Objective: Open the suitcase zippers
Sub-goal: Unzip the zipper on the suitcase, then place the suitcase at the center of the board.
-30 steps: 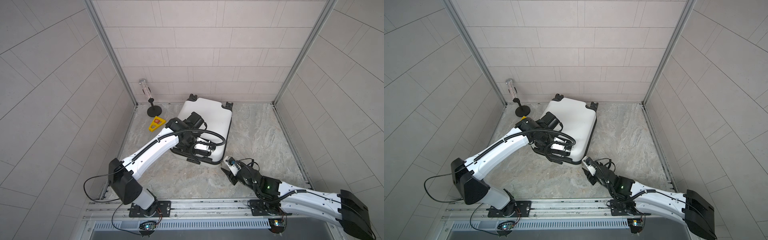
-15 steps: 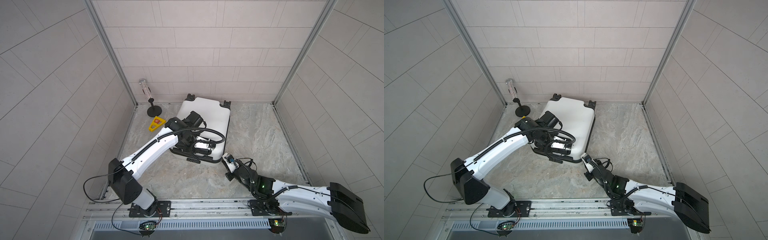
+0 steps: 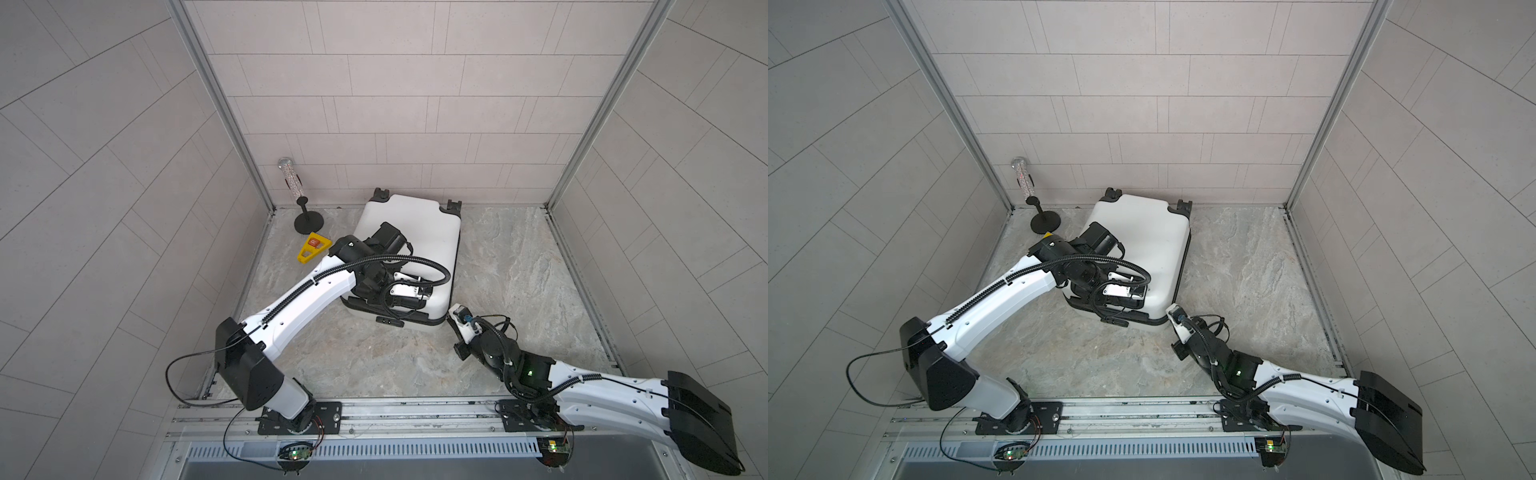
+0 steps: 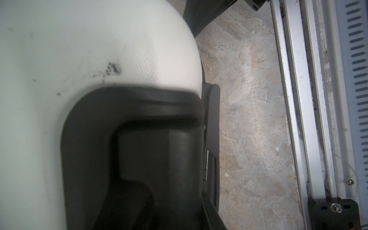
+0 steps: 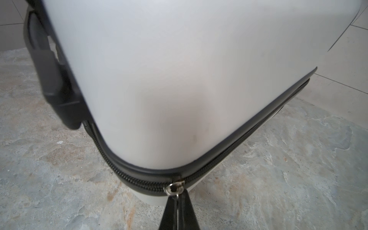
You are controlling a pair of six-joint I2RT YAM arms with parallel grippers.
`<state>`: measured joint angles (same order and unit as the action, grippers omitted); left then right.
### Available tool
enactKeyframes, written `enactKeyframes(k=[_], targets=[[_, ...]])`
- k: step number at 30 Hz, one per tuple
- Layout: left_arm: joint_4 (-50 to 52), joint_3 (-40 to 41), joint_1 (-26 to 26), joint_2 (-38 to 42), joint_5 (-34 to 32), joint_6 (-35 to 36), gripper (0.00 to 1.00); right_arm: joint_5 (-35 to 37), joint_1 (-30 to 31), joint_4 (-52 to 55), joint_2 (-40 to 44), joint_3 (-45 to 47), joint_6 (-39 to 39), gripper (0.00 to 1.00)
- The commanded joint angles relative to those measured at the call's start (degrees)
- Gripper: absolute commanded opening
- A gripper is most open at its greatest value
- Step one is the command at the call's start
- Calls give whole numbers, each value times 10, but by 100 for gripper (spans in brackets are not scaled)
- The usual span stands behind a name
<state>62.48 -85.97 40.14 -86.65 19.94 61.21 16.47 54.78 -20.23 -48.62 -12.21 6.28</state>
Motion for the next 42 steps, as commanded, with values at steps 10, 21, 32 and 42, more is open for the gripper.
enactKeyframes(k=[10,21,32,42], targets=[[-56,83,50,133,90,-1,0,-258,-308,14,-55,-71,41,0],[-80,146,123,163,95,-10,0,-335,-454,-133,-337,-228,92,0],[-180,191,132,194,6,-88,38,-446,-494,-188,-412,-280,134,21],[-210,148,96,213,-12,-283,79,-470,-492,4,-189,-207,115,49]])
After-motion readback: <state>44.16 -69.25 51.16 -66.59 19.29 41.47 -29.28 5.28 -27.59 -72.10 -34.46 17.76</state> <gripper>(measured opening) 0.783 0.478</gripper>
